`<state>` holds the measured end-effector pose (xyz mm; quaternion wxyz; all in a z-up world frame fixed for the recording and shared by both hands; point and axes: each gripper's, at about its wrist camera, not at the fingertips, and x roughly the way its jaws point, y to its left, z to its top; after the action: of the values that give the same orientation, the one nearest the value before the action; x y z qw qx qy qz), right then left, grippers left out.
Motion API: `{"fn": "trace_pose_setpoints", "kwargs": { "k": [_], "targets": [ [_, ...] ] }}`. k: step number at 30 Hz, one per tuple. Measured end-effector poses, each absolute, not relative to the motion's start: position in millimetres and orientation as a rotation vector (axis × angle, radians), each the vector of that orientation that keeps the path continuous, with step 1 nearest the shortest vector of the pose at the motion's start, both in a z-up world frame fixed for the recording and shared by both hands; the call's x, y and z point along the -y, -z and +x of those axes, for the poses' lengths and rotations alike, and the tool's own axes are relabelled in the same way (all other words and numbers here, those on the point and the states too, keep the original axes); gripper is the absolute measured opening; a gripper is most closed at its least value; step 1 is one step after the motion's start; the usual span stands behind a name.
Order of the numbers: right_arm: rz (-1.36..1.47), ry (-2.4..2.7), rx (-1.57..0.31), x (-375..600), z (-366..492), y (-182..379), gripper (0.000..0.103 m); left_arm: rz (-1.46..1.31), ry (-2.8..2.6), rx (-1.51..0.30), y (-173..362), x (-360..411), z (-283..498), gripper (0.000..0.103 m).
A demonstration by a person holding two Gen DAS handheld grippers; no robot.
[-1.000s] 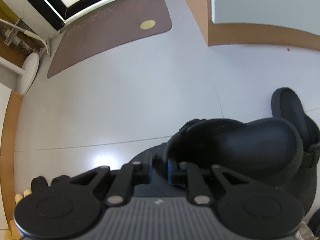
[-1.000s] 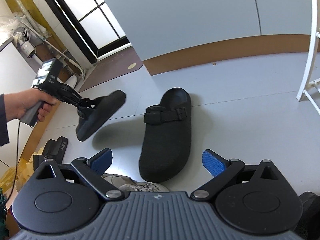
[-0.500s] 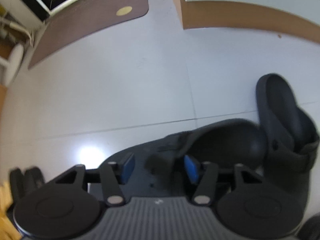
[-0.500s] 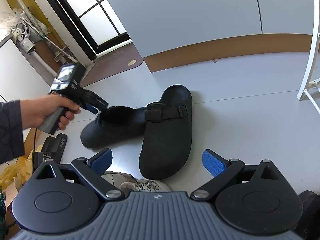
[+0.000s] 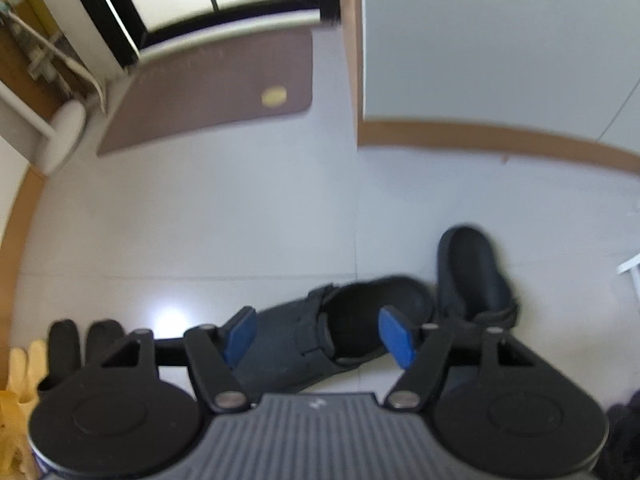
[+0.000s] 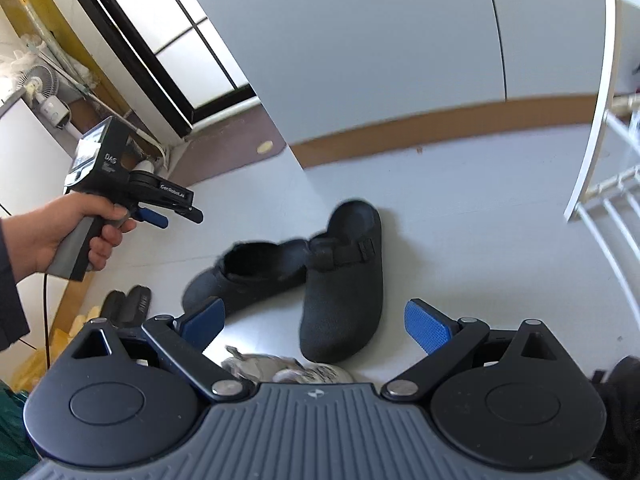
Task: Organize scattered shoes
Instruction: 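Lower the clog beside the first clog and open the left tool, then raise the left tool away while moving the right tool toward the placed clog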
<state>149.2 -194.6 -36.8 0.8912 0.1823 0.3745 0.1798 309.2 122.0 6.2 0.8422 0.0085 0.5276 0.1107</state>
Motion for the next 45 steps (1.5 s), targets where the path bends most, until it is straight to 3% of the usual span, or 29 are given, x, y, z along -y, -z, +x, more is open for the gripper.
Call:
{"fn": "trace_pose_setpoints", "kwargs": {
  "k": [6, 11, 24, 40, 45],
  "targets": [
    [0.392, -0.22, -0.784, 182.5, 186.0, -47.8, 0.1, -0.06, -0.253, -1.019, -101.2, -103.1, 295.5, 0.072],
    [0.366, -0.289, -0.729, 163.9, 156.7, -87.8, 0.1, -0.063, -0.24, -0.98, -150.5, -81.5, 271.8, 0.072],
    [0.399, -0.398, -0.791, 151.1, 83.7, -78.7, 0.1, 0.026, -0.233, -0.911, -254.1, -42.5, 216.0, 0.072],
    [0.427, -0.335, -0.816, 188.2, 71.1, -69.7, 0.1, -0.025, -0.266, -0.901, -244.6, -27.8, 147.3, 0.076],
    [0.403, -0.343, -0.825, 184.6, 64.3, -65.0, 0.1, -0.043, -0.227, -0.903, -216.1, -40.1, 128.2, 0.076]
  ]
}}
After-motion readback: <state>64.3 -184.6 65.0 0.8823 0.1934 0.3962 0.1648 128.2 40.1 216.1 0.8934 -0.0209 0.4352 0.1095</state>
